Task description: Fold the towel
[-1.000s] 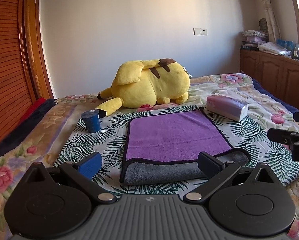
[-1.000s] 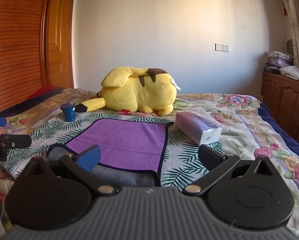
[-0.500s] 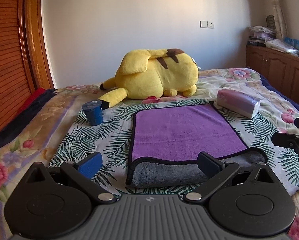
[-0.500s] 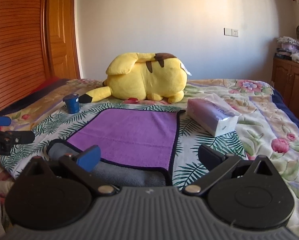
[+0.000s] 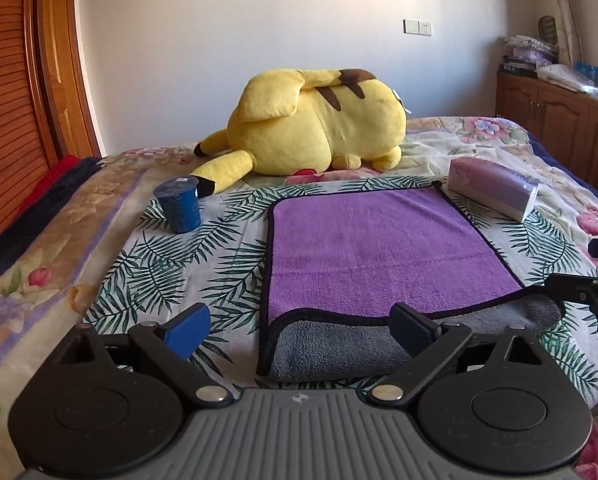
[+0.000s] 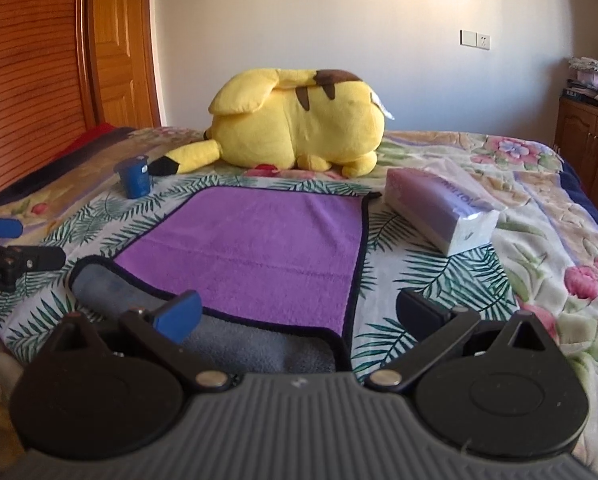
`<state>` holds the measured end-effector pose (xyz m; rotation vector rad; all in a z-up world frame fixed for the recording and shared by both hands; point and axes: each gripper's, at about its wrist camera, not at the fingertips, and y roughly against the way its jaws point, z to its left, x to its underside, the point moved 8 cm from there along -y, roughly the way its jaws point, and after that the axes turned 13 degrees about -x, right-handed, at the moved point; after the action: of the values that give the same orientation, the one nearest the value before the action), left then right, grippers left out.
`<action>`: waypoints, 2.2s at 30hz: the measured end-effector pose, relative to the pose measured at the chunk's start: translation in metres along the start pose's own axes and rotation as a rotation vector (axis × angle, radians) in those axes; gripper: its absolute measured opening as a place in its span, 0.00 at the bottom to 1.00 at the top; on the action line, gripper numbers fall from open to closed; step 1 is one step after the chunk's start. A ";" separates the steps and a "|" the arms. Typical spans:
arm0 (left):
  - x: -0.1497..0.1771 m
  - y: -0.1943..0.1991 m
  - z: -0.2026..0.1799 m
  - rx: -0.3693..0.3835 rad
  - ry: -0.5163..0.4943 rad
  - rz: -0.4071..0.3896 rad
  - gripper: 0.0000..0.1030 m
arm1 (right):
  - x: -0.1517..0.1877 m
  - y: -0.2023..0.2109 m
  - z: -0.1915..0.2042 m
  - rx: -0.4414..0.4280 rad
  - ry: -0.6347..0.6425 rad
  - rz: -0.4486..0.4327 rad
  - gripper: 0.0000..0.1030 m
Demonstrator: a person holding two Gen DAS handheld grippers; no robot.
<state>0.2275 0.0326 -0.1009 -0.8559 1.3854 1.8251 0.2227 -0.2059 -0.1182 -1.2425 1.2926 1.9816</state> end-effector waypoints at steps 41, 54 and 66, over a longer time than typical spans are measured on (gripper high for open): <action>0.038 -0.074 -0.010 0.066 -0.044 0.174 0.36 | 0.020 -0.045 -0.030 -0.066 -0.117 0.172 0.81; 0.037 -0.073 -0.008 0.070 -0.037 0.172 0.30 | 0.030 -0.049 -0.031 -0.097 -0.148 0.252 0.51; 0.033 -0.068 -0.010 0.068 -0.051 0.149 0.09 | 0.032 -0.049 -0.036 -0.092 -0.131 0.280 0.20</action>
<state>0.2664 0.0409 -0.1662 -0.6818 1.5045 1.8853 0.2602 -0.2188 -0.1739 -0.9951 1.3849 2.2989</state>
